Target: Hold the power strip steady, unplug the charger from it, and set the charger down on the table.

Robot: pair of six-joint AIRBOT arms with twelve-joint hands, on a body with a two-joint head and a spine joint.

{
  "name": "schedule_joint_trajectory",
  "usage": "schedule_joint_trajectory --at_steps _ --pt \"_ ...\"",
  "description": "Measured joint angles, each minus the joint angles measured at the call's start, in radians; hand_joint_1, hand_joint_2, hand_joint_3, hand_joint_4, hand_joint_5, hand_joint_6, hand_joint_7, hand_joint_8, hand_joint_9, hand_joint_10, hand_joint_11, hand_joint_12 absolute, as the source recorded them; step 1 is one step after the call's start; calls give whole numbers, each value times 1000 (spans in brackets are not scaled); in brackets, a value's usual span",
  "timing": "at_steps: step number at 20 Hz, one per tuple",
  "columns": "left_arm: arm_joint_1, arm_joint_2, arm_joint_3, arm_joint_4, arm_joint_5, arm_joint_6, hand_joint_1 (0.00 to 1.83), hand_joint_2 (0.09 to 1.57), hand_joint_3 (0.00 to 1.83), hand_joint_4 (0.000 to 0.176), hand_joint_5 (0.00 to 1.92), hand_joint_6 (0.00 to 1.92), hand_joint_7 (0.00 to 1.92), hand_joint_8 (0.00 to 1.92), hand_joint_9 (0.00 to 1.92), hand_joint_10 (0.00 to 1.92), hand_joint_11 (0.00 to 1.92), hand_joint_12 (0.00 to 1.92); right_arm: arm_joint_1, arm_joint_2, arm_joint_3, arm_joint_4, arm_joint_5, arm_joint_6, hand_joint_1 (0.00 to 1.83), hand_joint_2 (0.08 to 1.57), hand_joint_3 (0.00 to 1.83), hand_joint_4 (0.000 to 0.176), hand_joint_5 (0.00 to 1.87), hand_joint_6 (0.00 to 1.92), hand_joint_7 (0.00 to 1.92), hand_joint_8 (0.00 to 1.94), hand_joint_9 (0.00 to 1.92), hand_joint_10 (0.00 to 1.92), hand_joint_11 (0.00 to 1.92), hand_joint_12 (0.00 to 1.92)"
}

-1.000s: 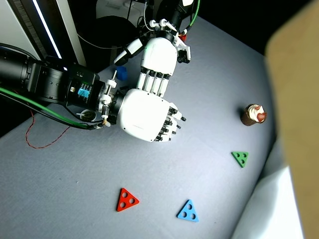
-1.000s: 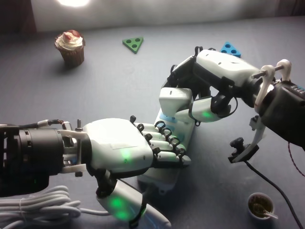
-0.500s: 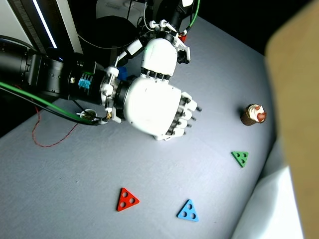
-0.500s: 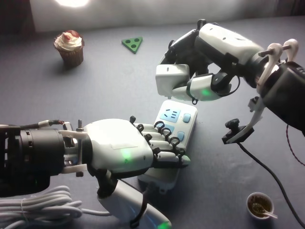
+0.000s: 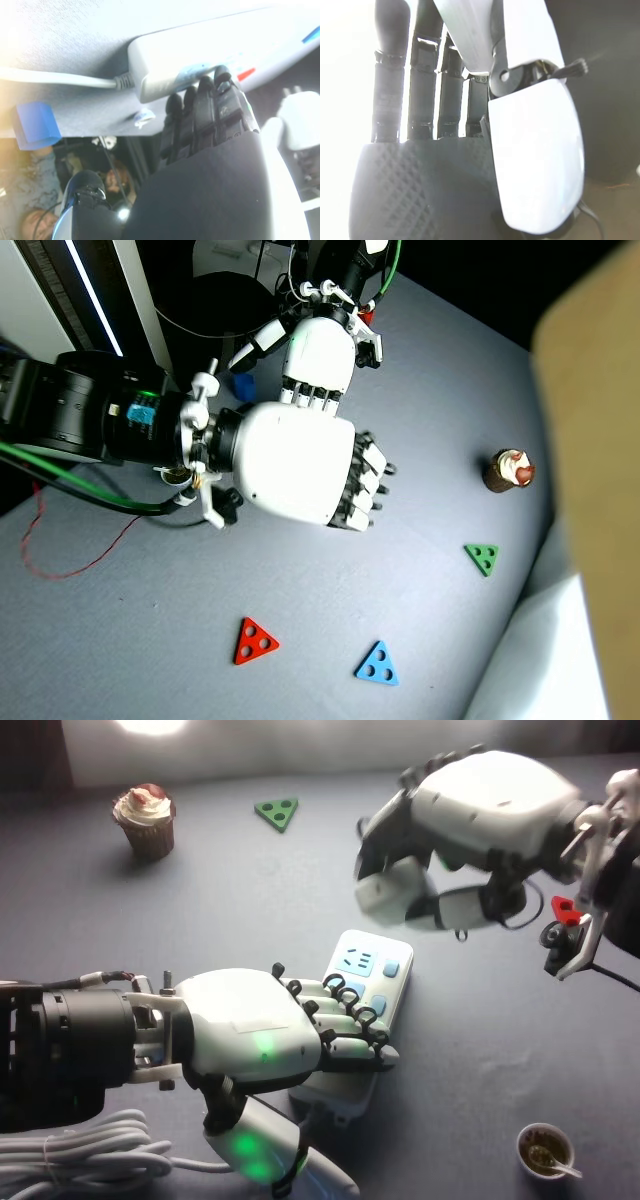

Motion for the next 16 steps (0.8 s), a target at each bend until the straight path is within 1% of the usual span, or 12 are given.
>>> schedule_joint_trajectory --at_steps 1,3,5,7,10,11,13,15,16 --pt "0 0 0 0 0 0 0 973 0 0 152 0 183 0 164 0 147 20 11 2 0 -65 -31 6 1497 1052 0 0 1006 862 1104 550 1100 779 939 1406" --pt "-1 -1 0 0 -1 0 0 973 0 0 158 3 187 3 165 2 152 21 16 24 -8 -214 -42 9 1498 1047 0 0 1016 847 1112 544 1115 751 952 1387" --pt "-3 -1 0 2 0 0 0 975 0 0 161 5 193 5 173 5 153 22 12 53 -21 -409 -39 10 1499 1041 0 0 1033 823 1135 497 1132 719 962 1371" --pt "-3 -1 0 3 0 0 0 975 0 0 153 1 182 0 166 1 144 17 -12 66 -39 -575 -4 7 1499 1041 0 0 1029 827 1130 503 1138 709 963 1368" --pt "-7 -1 0 4 2 -3 0 972 0 0 165 5 199 6 179 5 152 20 -39 67 -64 -704 13 -8 1499 1043 1 0 1024 825 1110 544 1134 717 967 1372" --pt "-10 -1 0 5 1 -3 0 974 0 0 167 5 202 7 182 6 155 21 -45 67 -66 -731 20 -15 1500 1037 0 0 1037 798 1128 516 1154 685 981 1355" --pt "-13 -1 0 6 1 -5 0 976 0 0 168 4 197 3 184 5 164 25 -60 77 -68 -757 21 -27 1504 1015 0 0 1073 716 1204 384 1235 547 1036 1285" --pt "-13 -1 0 7 1 -6 0 969 0 0 181 8 209 7 193 7 172 28 -85 86 -68 -763 12 -32 1502 1025 0 0 1037 777 1157 460 1209 592 1042 1277" --pt "-15 -1 0 7 1 -6 0 972 0 0 162 1 190 1 173 1 150 18 -98 86 -68 -768 10 -34 1496 1045 0 0 967 890 1119 497 1141 713 1024 1338"
